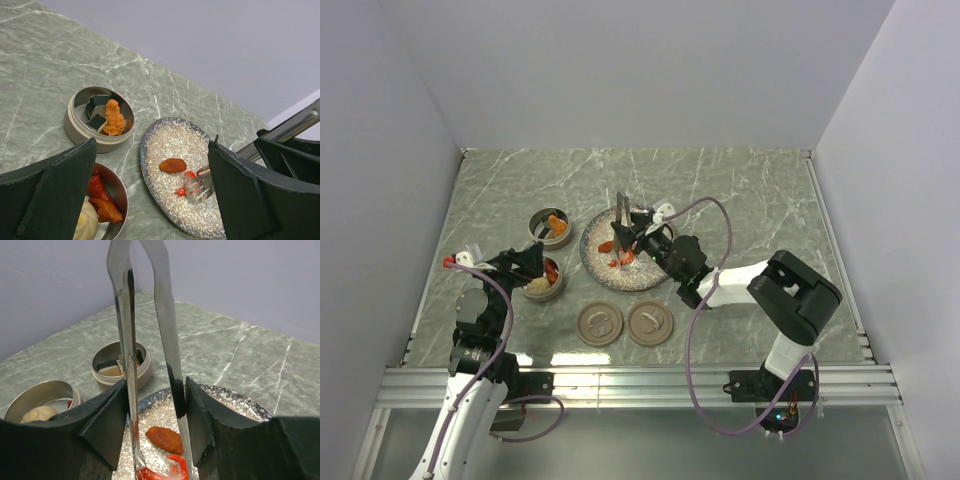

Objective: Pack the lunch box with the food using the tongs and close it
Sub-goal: Pick up the food using the clamp

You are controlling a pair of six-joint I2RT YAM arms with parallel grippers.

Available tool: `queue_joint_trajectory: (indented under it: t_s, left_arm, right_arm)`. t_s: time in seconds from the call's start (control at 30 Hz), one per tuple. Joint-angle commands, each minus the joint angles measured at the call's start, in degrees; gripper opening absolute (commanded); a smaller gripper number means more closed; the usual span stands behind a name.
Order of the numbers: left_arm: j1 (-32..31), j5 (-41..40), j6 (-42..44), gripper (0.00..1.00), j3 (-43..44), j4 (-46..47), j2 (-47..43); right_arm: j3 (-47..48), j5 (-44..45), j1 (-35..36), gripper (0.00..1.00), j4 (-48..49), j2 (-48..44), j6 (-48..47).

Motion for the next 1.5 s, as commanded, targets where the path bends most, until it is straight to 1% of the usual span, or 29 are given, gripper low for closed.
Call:
queue_joint_trajectory:
  t_s: [0.0,0.33,0.6,0.87,1.1,1.2,1.47]
  left_arm:
    - [0.0,0.7,0.1,0.99,0.0,2.2,-0.6]
    - [0.0,0.9,0.0,0.99,-0.1,2.6,-0.3]
    - [0.0,0.9,0.0,0.99,-0.2,2.7,-0.4]
    - [0.0,0.9,0.0,1.0,-0.2,2.7,-0.3]
    - [0.0,1.0,0.0,0.99,-0.2,2.7,-0.3]
    - [0.0,1.0,0.0,1.0,-0.2,2.7,-0.4]
    - [0.0,1.0,0.0,0.99,-0.1,2.9,-0.1]
  right_arm:
    - [0.7,-2.3,-1.1,0.54,-2.0,1.8,2.0]
    - [-1.6,-3.0,-0.9,0.53,-0.7,-2.0,2.9]
    - [-2.6,0.1,0.2,0.53,0.1,-4.4,1.5]
    - [-4.7,0.5,2.2,0.53,1.3,-7.8,-0.5]
    - [-4.2,-2.4,3.1,0.53,1.3,-7.5,-1.7]
    - [-3.4,-3.8,3.1,0.53,1.3,-6.4,-4.7]
    - [-0.7,-11.6,2.7,0.53,1.7,-3.6,-6.7]
